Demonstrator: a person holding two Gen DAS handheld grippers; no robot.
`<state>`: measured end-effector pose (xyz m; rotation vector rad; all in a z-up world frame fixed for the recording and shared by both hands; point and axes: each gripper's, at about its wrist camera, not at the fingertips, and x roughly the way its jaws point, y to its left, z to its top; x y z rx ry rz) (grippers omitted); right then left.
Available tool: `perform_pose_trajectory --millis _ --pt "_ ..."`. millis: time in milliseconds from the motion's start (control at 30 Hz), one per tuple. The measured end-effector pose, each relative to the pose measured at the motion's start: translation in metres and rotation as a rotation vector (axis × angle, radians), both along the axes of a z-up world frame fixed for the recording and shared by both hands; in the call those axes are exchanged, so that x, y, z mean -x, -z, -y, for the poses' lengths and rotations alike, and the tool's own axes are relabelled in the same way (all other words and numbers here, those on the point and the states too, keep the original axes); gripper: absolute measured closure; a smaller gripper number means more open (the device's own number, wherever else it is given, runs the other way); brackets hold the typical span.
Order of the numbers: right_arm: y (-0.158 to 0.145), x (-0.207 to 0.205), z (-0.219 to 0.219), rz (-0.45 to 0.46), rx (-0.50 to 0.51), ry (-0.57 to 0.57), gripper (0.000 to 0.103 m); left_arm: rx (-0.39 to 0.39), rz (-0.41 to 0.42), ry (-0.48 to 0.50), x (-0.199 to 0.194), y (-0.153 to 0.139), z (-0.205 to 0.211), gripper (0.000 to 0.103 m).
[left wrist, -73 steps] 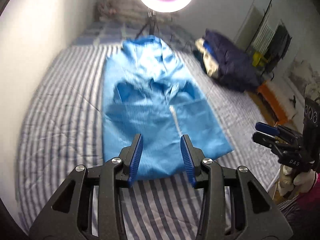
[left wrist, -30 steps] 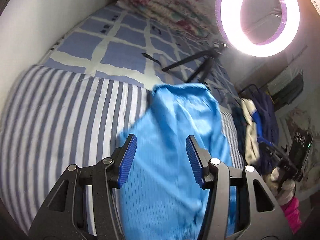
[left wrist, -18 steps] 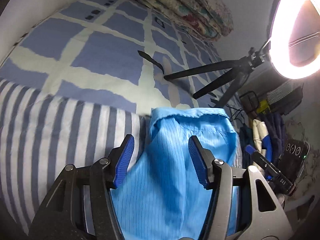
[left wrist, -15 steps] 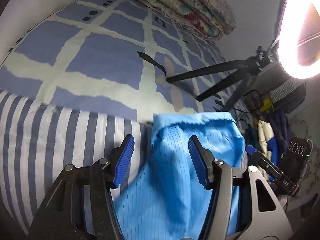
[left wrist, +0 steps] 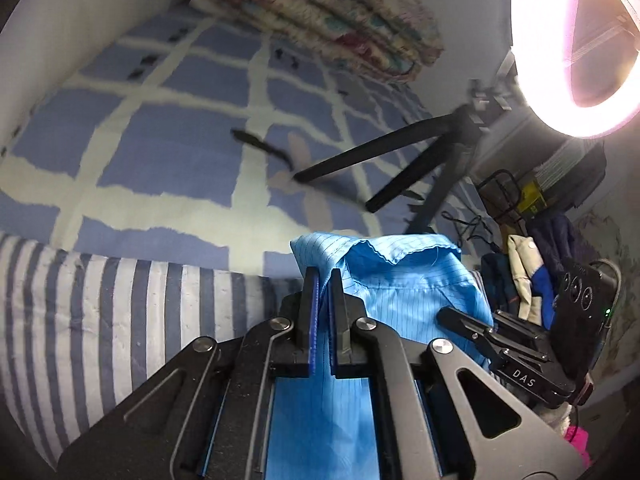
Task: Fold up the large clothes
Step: 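Grasp the collar end with the left tool while the right tool grasps beside it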
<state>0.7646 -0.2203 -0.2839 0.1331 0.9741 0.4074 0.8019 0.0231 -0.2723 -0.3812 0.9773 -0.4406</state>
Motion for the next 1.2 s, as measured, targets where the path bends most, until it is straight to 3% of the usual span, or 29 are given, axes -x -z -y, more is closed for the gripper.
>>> perform_pose_trajectory --millis 333,667,833,1067,1200 --pt "-0.074 0.061 -0.004 0.138 0.03 -0.018 0.099 0.005 0.143 0.015 0.08 -0.075 -0.003 0.103" --pt "-0.133 0.193 -0.011 0.197 0.049 -0.08 0.1 0.002 0.197 0.007 0.229 -0.124 -0.034 0.103" --pt "-0.136 0.266 -0.016 0.165 0.042 -0.092 0.1 0.044 0.158 -0.001 0.308 -0.129 -0.04 0.103" --pt "-0.123 0.367 -0.03 0.135 0.07 -0.13 0.101 0.012 0.118 0.011 0.402 -0.116 -0.042 0.103" --pt "-0.11 0.419 -0.029 0.116 0.059 -0.134 0.101 -0.026 0.074 0.022 0.443 -0.092 -0.043 0.103"
